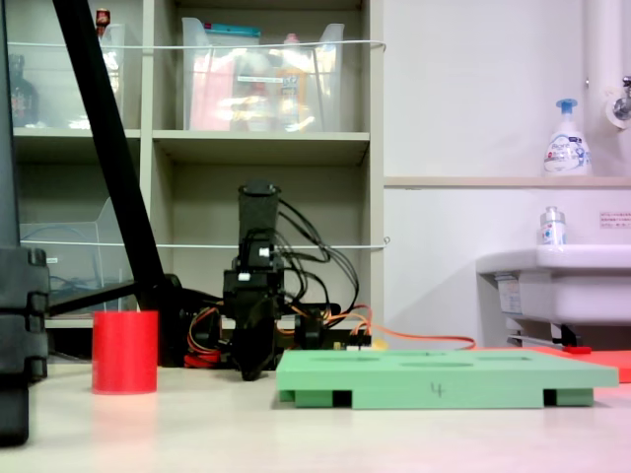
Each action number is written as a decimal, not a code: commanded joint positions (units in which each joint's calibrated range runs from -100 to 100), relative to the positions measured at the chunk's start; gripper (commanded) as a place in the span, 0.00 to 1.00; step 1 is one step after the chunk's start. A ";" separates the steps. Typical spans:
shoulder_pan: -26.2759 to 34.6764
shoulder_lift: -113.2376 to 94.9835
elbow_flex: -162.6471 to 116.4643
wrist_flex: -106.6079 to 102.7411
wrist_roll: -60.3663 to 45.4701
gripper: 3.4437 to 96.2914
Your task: Put the cylinder block into the corresponding hole
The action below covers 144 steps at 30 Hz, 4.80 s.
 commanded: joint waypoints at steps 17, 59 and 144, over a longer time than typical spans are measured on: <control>-1.61 -0.55 -0.88 48.99 50.99 0.51; -11.77 100.71 30.52 92.80 50.40 0.85; 15.48 106.44 91.14 43.31 48.06 0.35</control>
